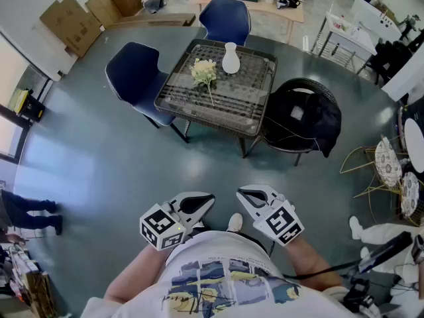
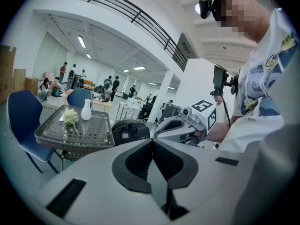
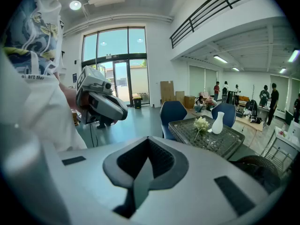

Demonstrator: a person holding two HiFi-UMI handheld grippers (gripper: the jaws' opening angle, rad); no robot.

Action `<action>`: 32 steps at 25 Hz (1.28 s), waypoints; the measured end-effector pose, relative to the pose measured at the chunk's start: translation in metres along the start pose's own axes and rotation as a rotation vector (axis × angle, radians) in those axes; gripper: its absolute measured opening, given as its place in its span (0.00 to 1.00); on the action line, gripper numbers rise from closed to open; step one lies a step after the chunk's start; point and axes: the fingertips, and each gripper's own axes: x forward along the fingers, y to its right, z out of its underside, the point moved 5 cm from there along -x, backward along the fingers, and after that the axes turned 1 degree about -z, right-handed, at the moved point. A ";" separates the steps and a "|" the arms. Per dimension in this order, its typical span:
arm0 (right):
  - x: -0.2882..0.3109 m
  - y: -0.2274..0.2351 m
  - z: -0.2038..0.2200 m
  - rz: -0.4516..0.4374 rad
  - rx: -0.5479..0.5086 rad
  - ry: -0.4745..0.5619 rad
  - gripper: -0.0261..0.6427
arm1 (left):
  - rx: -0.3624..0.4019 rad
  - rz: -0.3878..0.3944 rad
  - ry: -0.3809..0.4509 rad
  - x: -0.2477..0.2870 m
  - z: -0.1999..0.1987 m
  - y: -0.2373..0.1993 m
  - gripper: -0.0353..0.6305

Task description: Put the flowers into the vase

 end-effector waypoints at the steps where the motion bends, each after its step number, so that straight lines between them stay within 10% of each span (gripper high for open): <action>1: 0.001 -0.002 0.001 -0.003 0.001 0.000 0.05 | 0.001 -0.003 -0.002 -0.002 0.001 0.000 0.07; 18: 0.008 -0.003 0.011 -0.023 0.040 -0.041 0.05 | -0.048 -0.053 0.000 -0.014 -0.002 -0.013 0.07; 32: 0.147 0.117 -0.062 0.148 0.126 -0.084 0.06 | -0.041 0.065 -0.002 0.027 -0.081 -0.249 0.07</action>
